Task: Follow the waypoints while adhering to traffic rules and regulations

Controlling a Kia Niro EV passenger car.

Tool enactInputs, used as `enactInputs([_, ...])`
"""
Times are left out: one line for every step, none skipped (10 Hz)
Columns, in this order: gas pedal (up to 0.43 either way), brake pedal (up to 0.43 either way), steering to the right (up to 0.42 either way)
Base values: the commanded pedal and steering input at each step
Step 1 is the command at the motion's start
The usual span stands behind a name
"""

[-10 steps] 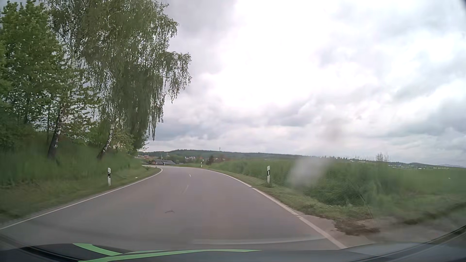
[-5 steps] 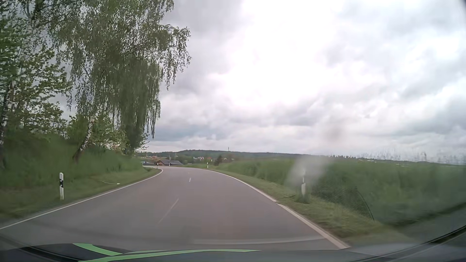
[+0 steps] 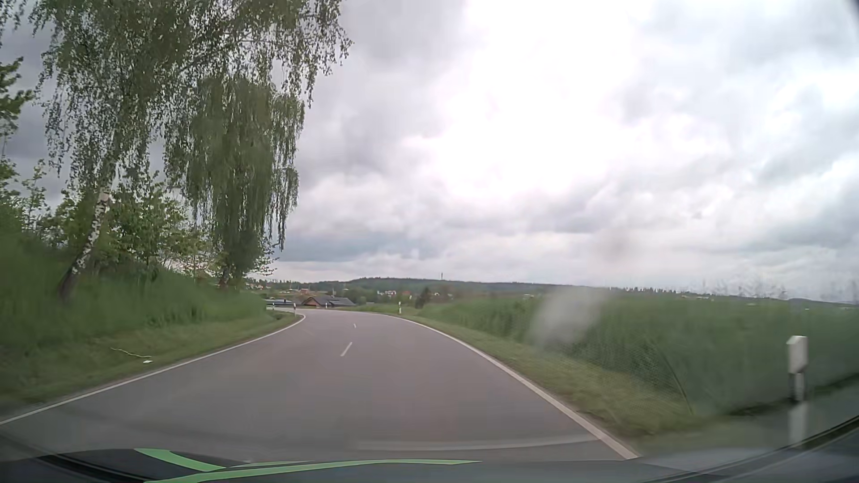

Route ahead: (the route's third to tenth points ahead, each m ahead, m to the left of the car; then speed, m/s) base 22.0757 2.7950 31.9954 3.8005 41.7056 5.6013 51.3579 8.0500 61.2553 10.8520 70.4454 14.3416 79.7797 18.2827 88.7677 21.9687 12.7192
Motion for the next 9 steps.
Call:
enactInputs([0.461, 0.000, -0.033])
enactInputs([0.461, 0.000, -0.030])
enactInputs([0.461, 0.000, -0.029])
enactInputs([0.461, 0.000, -0.029])
enactInputs([0.461, 0.000, -0.029])
enactInputs([0.449, 0.000, -0.029])
enactInputs([0.378, 0.000, -0.029])
enactInputs([0.319, 0.000, -0.028])
enactInputs([0.248, 0.000, -0.028])
